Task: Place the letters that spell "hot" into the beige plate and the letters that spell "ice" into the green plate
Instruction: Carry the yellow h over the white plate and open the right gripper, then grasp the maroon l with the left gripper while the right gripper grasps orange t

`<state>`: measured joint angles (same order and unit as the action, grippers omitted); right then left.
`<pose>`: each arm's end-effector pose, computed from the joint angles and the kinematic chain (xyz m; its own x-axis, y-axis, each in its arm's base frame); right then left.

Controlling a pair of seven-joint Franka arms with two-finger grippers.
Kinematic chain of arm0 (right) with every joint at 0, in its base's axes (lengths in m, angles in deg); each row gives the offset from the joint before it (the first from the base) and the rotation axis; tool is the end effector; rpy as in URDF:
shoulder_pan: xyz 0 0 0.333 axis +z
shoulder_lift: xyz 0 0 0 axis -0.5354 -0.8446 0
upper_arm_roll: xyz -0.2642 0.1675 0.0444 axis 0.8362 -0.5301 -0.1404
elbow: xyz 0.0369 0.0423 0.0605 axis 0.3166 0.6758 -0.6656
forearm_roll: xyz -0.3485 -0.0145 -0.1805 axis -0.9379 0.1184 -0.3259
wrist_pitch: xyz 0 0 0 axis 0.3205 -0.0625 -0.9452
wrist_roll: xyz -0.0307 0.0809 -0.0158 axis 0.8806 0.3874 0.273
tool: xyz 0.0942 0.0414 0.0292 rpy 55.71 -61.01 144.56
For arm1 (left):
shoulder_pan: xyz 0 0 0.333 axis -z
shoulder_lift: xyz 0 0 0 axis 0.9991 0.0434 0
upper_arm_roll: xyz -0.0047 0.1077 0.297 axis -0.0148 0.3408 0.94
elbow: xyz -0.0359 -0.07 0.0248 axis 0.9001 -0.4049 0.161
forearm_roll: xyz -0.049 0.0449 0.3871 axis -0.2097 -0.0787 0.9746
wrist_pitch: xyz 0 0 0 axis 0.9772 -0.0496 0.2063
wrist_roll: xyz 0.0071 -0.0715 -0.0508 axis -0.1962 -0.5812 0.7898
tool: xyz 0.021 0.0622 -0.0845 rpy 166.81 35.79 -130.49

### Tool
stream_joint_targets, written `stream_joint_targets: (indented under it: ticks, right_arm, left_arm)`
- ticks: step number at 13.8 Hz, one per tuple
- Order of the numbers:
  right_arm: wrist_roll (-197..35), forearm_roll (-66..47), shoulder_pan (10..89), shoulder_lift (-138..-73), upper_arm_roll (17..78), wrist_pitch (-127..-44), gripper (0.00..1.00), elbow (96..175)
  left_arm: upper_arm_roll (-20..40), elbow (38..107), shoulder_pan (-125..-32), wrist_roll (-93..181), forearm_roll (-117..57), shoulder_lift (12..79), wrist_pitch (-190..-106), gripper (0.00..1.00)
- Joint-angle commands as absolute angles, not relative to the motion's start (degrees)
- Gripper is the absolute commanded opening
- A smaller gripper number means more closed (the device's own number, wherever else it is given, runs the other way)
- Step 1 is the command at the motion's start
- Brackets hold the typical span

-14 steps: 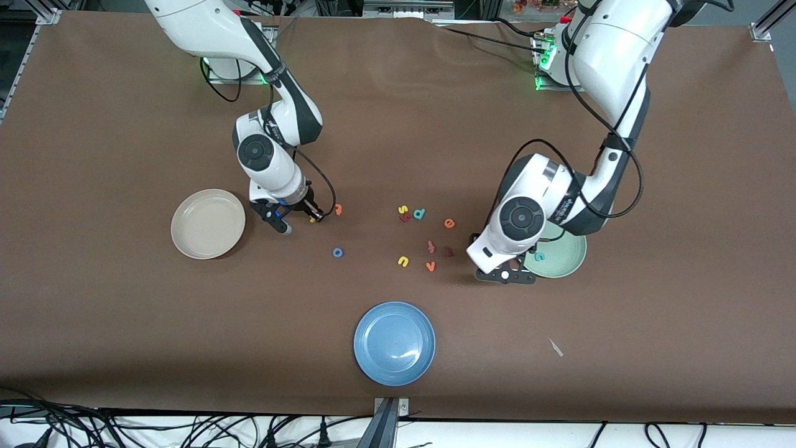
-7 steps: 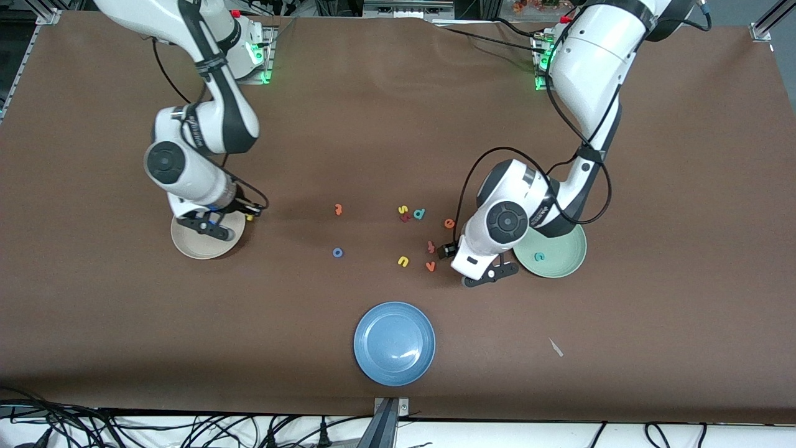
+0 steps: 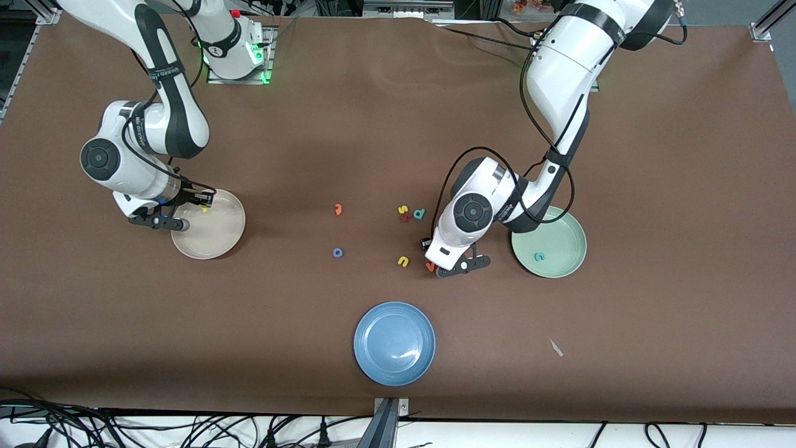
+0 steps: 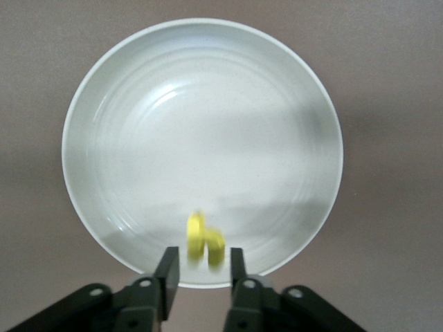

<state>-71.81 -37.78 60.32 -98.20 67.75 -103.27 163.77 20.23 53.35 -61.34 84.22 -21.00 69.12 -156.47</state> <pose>0.5327 0.0236 0.2480 0.9799 -0.1394 -0.1429 -0.1354 -0.9901 0.0371 0.6098 -0.3894 0.1889 0.9578 0.2619 -0.1186 0.2664 -0.9636 0.0237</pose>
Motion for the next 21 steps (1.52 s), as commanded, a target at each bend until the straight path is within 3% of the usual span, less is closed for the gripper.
stream_joint_targets:
  ticks: [1, 3, 8, 11, 12, 15, 21]
  right_arm:
    - [-71.75, -36.92, 60.85, -96.78, 66.94, -103.24, 1.00, 164.53]
    - [-68.77, -36.48, 61.02, -96.61, 65.28, -102.89, 1.00, 164.27]
    - [-52.35, -34.98, 61.46, -98.44, 52.64, -103.24, 1.00, 159.97]
    - [-47.58, -34.98, 63.39, -101.25, 48.84, -103.85, 1.00, 156.37]
    - [-46.62, -34.98, 64.88, -102.39, 48.83, -103.94, 1.00, 155.14]
    - [-40.38, -34.98, 68.83, -107.05, 48.83, -104.20, 1.00, 149.87]
    - [-38.96, -34.46, 71.57, -112.59, 47.52, -110.44, 1.00, 148.45]
  left_arm:
    - [20.95, 52.37, -61.23, 84.50, -17.69, 69.51, -155.61, 0.36]
    - [20.86, 52.37, -61.32, 84.76, -17.77, 69.51, -155.60, 0.36]
    - [20.86, 52.28, -61.32, 84.85, -17.86, 69.86, -156.13, 0.36]
    - [20.86, 52.28, -61.32, 84.85, -17.86, 70.83, -156.22, 0.36]
    - [20.86, 52.28, -61.23, 84.85, -18.04, 71.18, -156.22, 0.34]
    - [20.86, 51.84, -61.32, 84.41, -18.21, 71.19, -156.22, 0.03]
    - [20.86, 51.49, -64.21, 83.89, -17.69, 68.38, -152.99, 0.00]
